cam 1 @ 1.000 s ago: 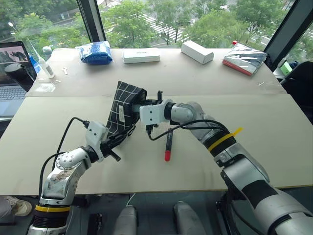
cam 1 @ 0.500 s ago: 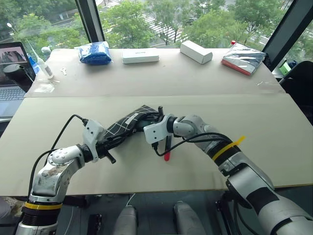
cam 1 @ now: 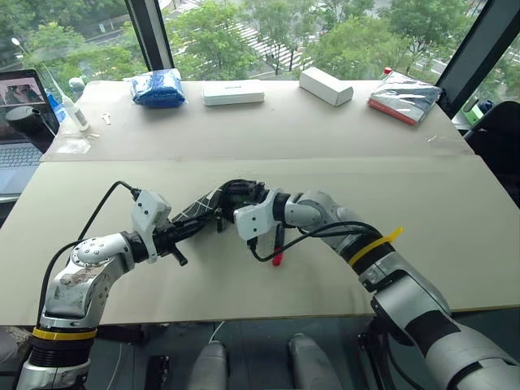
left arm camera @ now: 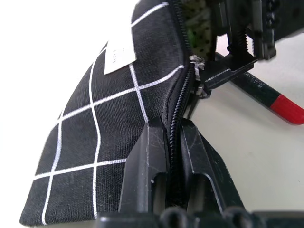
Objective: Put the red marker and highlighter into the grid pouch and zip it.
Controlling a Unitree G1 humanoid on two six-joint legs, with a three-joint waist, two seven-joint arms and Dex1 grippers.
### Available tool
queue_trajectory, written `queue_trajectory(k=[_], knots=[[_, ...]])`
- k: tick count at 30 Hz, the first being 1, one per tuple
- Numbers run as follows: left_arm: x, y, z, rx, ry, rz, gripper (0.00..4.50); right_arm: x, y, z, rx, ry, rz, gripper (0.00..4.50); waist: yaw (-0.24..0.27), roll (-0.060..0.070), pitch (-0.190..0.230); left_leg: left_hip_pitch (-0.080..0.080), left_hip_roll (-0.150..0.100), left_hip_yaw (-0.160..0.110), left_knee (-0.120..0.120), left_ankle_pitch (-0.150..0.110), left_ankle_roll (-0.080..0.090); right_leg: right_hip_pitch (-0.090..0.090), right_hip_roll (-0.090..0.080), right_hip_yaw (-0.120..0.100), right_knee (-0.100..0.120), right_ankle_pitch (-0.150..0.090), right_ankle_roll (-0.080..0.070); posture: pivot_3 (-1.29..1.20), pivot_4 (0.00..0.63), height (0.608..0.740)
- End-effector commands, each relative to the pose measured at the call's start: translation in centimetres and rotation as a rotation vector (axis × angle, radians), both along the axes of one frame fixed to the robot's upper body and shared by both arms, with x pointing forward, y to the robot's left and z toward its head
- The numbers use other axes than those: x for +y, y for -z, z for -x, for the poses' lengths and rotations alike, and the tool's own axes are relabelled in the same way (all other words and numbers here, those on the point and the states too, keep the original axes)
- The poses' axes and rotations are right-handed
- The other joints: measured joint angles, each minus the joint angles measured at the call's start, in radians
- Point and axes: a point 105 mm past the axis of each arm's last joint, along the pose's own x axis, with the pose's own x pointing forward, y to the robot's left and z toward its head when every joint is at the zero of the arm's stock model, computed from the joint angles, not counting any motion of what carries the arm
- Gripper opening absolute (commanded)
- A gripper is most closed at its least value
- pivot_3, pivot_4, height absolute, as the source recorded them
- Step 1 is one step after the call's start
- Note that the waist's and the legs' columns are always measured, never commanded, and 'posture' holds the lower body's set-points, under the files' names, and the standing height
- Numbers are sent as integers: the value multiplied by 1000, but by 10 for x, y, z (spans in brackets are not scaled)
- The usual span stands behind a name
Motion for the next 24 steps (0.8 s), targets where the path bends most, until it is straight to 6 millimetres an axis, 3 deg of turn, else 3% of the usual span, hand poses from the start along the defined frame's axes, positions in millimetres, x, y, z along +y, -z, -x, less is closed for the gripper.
queue_trajectory(k=[1, 7, 11, 13, 15, 19, 24], knots=[[3, -5, -2, -39, -36, 4, 0, -11, -61, -7, 56, -8, -235, 3573, 1, 0, 0, 0, 0, 0, 0, 0, 0, 0, 0, 0, 0, 0, 0, 0, 150, 740], [4, -4, -5, -42, -77, 25, 0, -43, -85, 9, 313, -121, -396, 3573, 1, 0, 0, 0, 0, 0, 0, 0, 0, 1, 0, 0, 0, 0, 0, 0, 150, 740], [6, -3, -6, -38, -103, 28, 0, -78, -81, 22, 676, -143, -490, 3573, 7, 0, 0, 0, 0, 0, 1, 0, 0, 1, 0, 0, 0, 0, 0, 0, 150, 740], [8, -2, -5, -36, -109, 25, 0, -89, -76, 18, 803, -54, -530, 3573, 7, 0, 0, 0, 0, 0, 1, 0, 0, 1, 0, 0, 0, 0, 0, 0, 150, 740], [12, 1, -5, -33, -126, 24, 0, -98, -54, 15, 954, 143, -547, 3573, 5, 0, 0, 0, 0, 0, 1, 0, 0, 1, 0, 0, 1, 0, 0, 0, 150, 740], [16, 3, -2, -30, -142, 24, 0, -104, -43, 35, 1115, 337, -656, 3573, 1, 0, 0, 0, 1, 0, 0, 0, 0, 0, 1, 0, 1, 0, 0, 0, 150, 740], [17, 8, -1, -18, -139, 30, 0, -103, -10, 61, 1149, 553, -617, 3573, 6, 0, 0, -1, 0, 0, 2, 0, 0, -1, 0, 0, 1, 0, 0, 0, 150, 740]])
